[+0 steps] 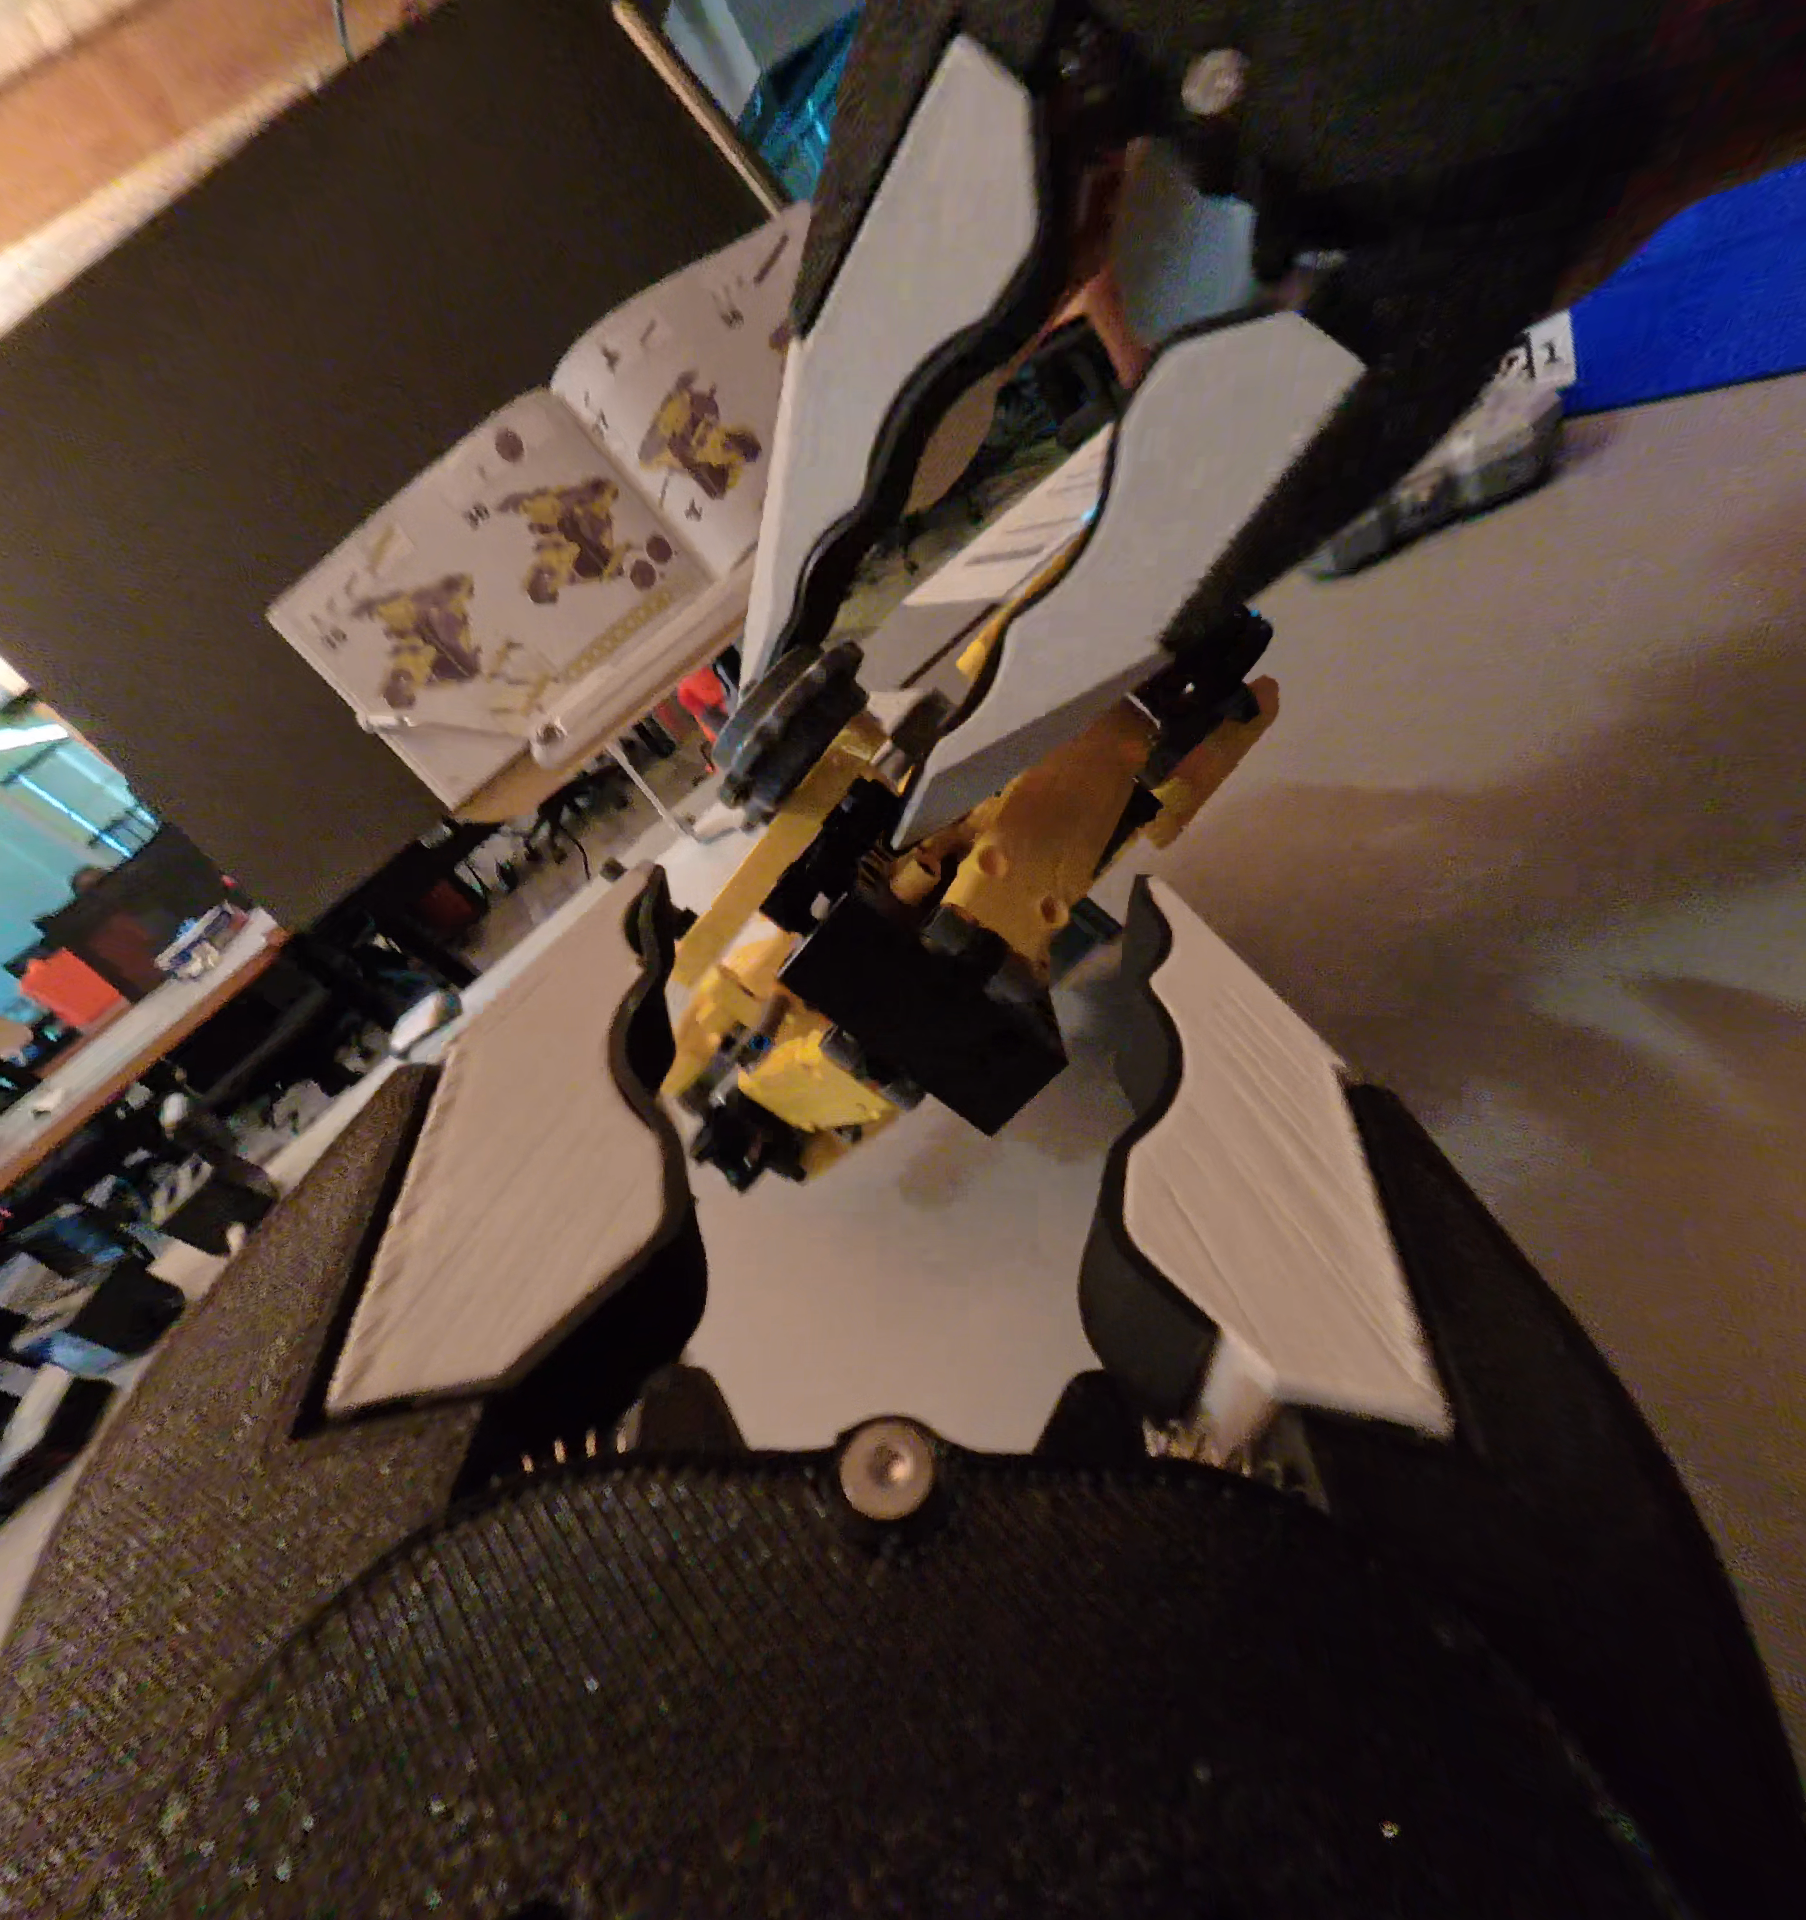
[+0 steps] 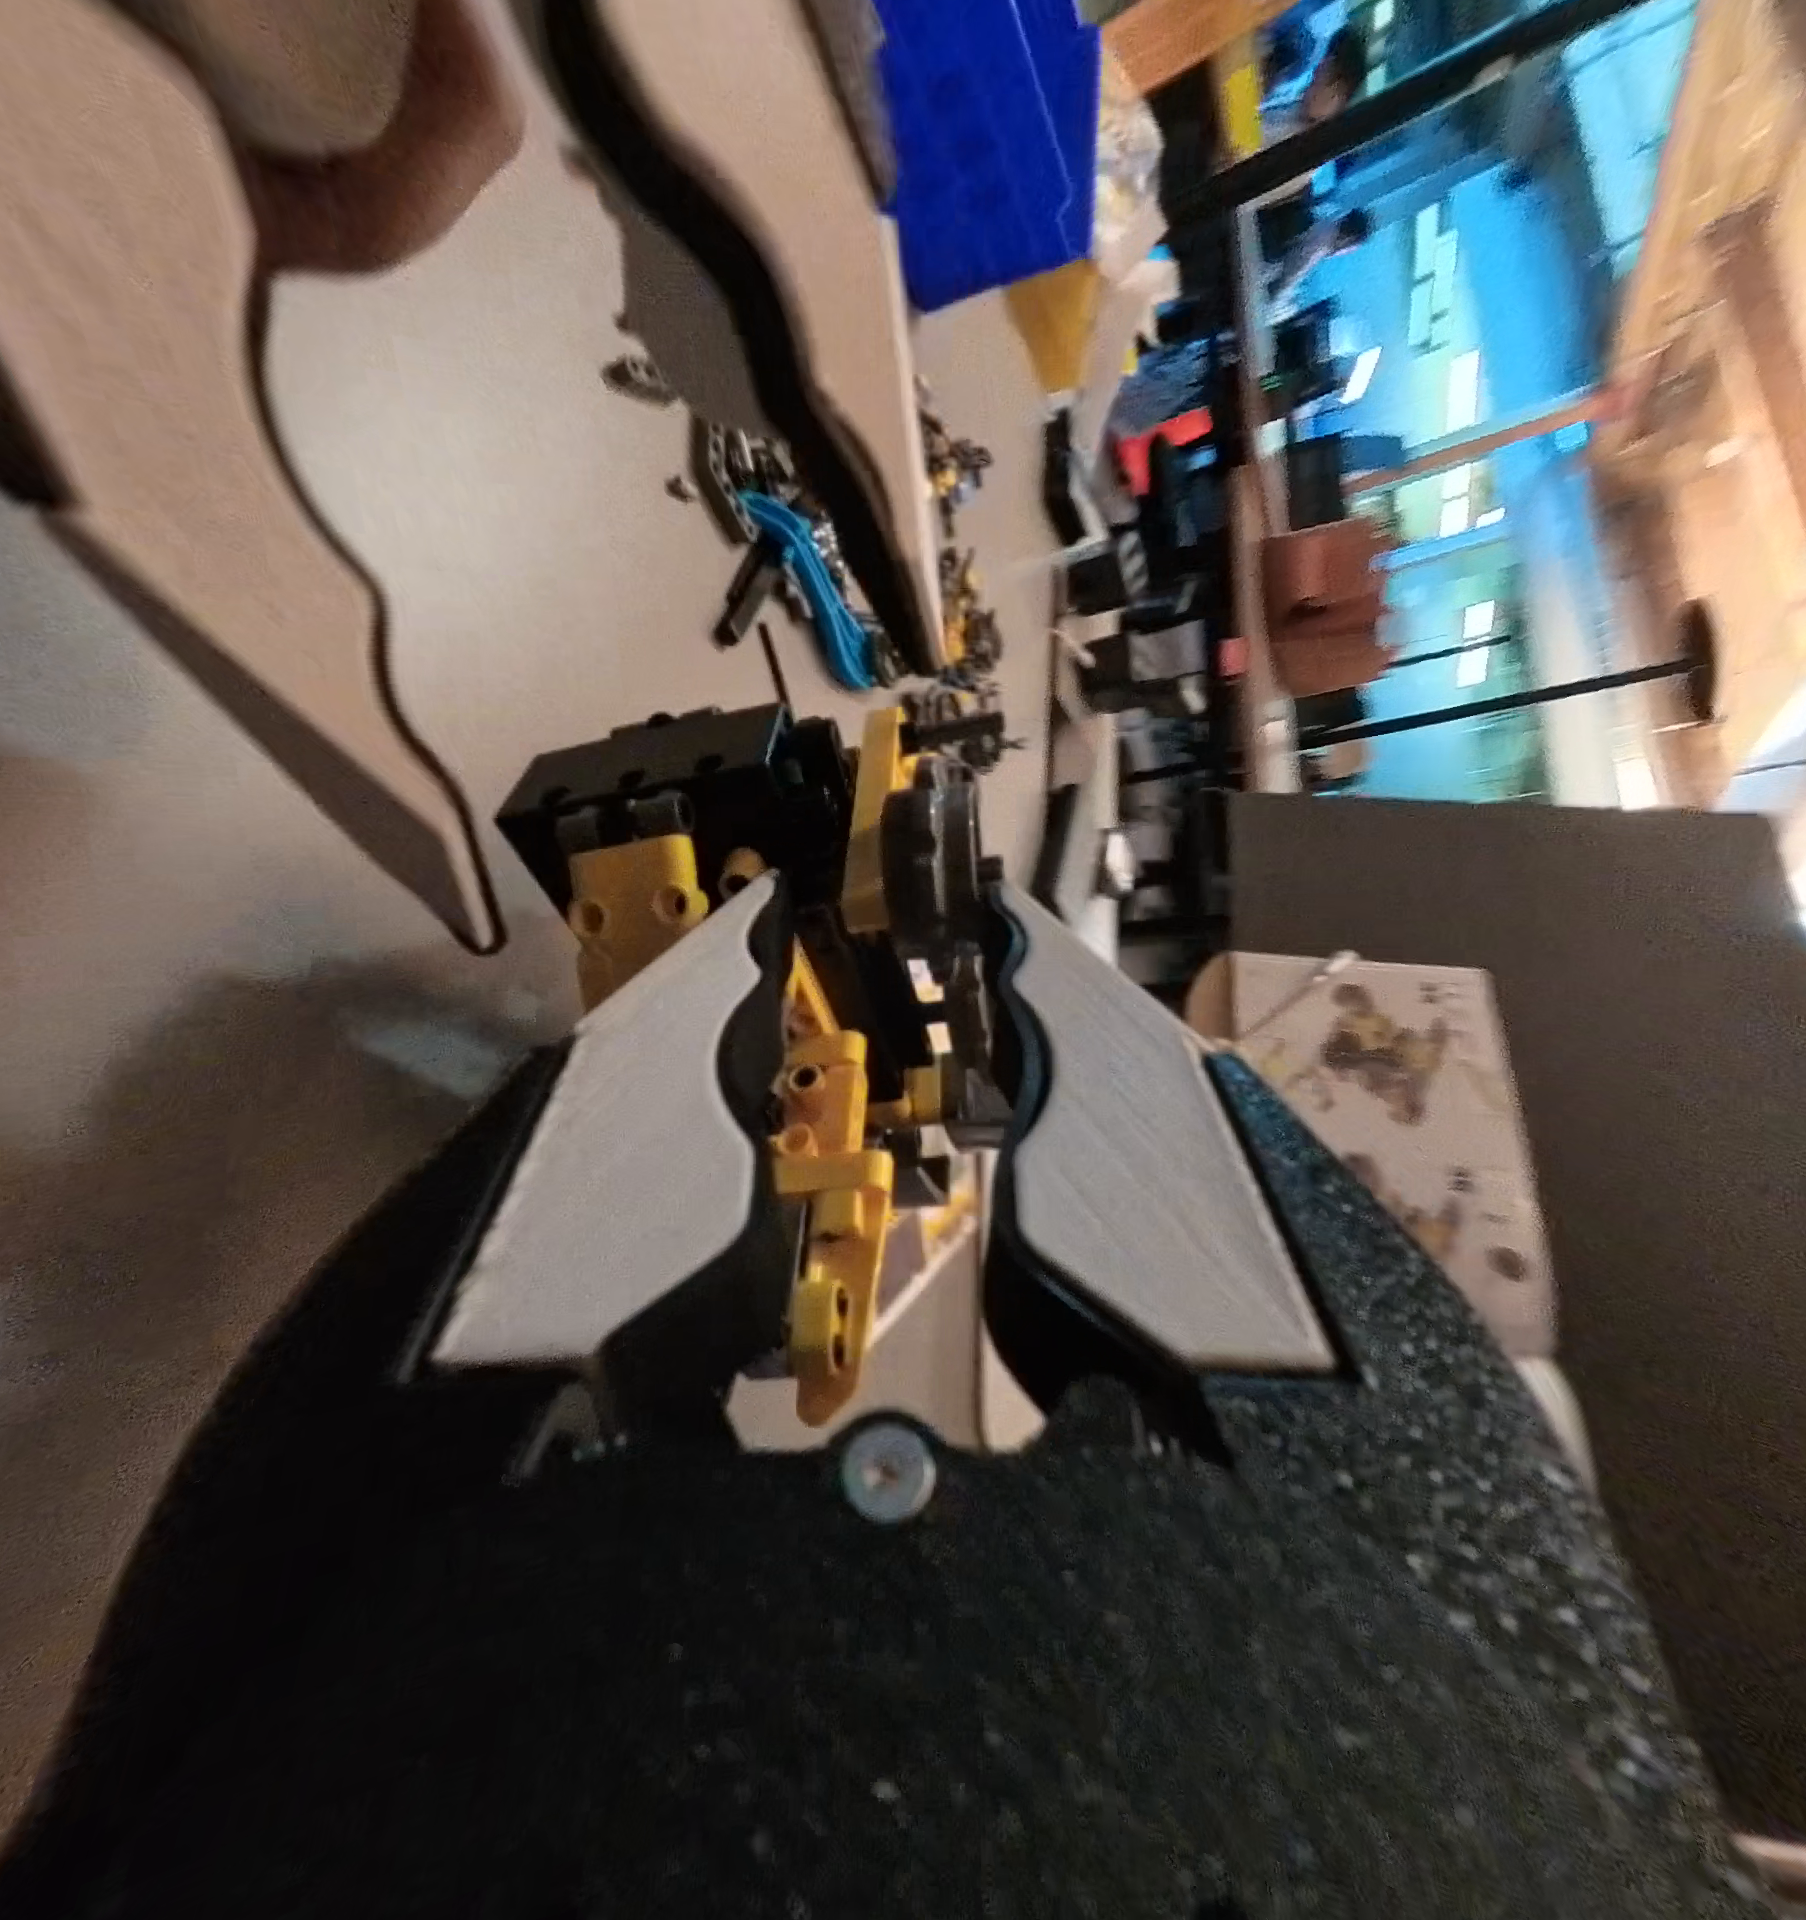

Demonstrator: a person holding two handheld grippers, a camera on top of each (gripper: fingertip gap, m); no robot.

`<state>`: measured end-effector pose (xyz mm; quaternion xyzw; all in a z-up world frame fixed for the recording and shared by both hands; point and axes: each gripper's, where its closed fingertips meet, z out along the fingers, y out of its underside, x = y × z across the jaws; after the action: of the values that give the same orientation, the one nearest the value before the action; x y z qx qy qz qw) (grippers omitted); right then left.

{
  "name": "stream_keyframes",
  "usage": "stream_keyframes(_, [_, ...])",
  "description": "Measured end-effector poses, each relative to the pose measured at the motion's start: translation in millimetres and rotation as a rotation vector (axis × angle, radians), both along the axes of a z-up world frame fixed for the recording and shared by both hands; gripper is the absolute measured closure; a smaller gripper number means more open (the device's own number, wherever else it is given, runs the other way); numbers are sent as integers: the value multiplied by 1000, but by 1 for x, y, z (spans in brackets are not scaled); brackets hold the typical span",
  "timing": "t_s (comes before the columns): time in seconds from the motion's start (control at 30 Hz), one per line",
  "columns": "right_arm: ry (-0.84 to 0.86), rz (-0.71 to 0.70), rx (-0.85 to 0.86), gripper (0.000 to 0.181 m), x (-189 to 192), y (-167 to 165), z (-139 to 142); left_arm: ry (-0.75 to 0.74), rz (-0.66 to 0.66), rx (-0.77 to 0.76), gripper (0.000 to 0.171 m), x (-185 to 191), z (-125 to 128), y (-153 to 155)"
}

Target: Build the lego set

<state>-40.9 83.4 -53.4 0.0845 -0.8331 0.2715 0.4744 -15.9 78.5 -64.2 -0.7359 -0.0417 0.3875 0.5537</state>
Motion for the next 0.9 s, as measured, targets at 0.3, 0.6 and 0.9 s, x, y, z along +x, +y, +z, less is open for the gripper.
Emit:
stream_keyframes(0.3, [-365, 24, -164, 147, -16, 0, 15, -90, -118, 24, 96, -21, 33, -2])
stream_keyframes(0.6, [-427, 64, -215, 147, -22, 5, 16, -149, -228, -32, 115, -39, 42, 2])
stream_keyframes(0.9, [-486, 85, -261, 146, -28, 13, 16, -107, -320, -234, 125, -39, 32, 26])
